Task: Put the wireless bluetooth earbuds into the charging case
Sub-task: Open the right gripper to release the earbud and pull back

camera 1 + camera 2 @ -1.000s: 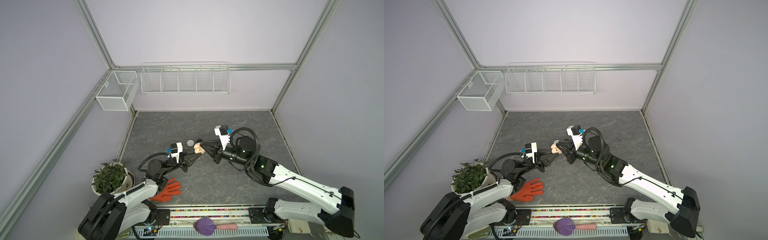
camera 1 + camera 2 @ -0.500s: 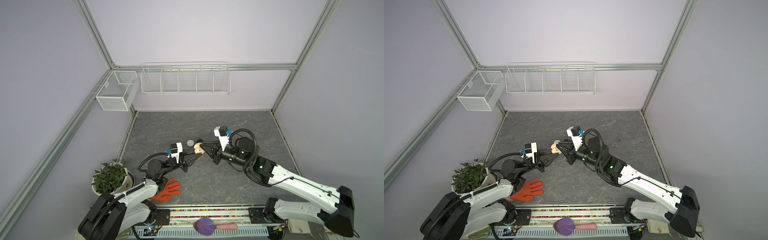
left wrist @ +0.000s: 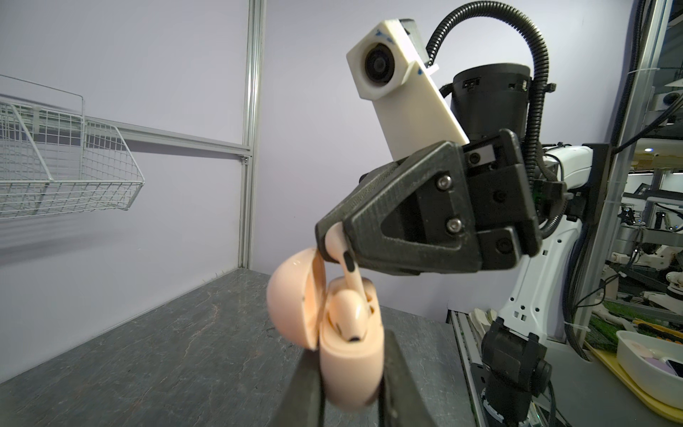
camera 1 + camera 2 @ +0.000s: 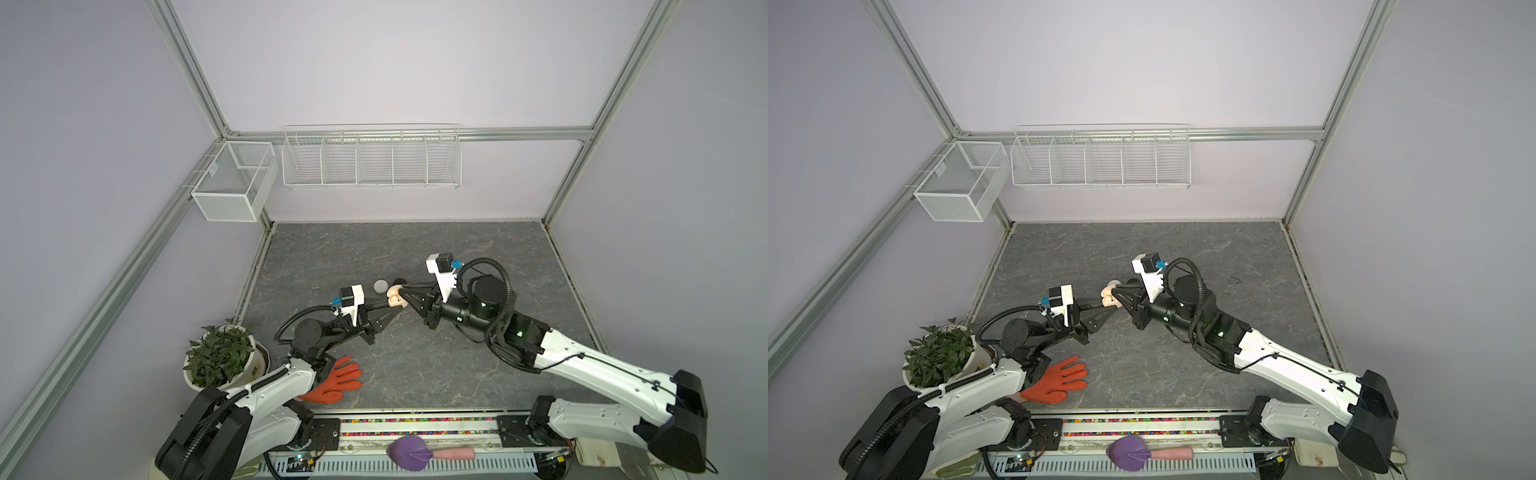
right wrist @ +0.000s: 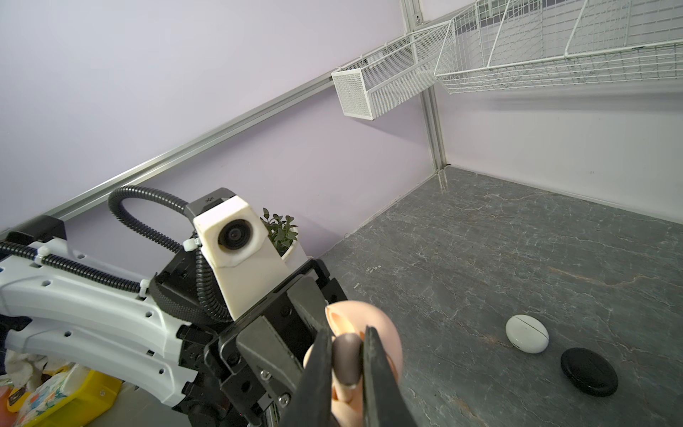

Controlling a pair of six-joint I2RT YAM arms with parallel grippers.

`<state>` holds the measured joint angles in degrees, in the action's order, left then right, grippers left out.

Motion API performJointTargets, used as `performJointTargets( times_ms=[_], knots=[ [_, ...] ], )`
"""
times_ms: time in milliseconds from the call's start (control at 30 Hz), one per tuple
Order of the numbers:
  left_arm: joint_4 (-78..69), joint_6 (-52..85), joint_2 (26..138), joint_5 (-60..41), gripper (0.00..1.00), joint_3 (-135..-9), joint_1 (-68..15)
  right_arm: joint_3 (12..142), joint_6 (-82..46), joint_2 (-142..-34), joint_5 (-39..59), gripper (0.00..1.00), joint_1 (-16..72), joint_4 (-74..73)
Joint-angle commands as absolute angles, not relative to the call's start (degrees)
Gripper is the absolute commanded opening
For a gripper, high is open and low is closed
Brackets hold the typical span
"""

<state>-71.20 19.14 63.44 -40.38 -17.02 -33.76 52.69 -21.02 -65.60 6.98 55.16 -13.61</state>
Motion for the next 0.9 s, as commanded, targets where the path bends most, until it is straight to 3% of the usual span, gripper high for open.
performJointTargets(
  times_ms=[0, 167, 400, 567, 767, 867],
  knots=[
    [-72.69, 18.18, 62.07, -40.27, 0.0, -16.44, -33.57, 52.29, -21.37, -66.18, 7.08, 0.15, 55.55, -12.63],
    [-72.68, 18.09, 62.05, -40.34, 0.0, -16.44, -33.57, 52.69, -21.07, -65.84, 6.37, 0.25, 55.57, -11.96],
    [-72.2, 17.98, 61.81, -40.53, 0.0, -16.5, -33.57, 54.07, -20.13, -65.94, 5.38, 0.3, 55.57, -9.94],
    [-70.25, 17.45, 61.85, -41.83, 0.0, -16.87, -33.57, 60.06, -16.33, -62.7, 3.06, 0.37, 55.27, 3.26],
    [-64.94, 12.93, 62.85, -47.95, 0.0, -18.98, -34.72, 70.03, -6.45, -64.39, 16.54, 0.53, 49.83, 27.24],
    [-62.28, 10.43, 63.62, -50.53, 0.0, -20.15, -35.23, 73.58, -4.56, -67.57, 26.6, 0.67, 45.72, 34.15]
  ],
)
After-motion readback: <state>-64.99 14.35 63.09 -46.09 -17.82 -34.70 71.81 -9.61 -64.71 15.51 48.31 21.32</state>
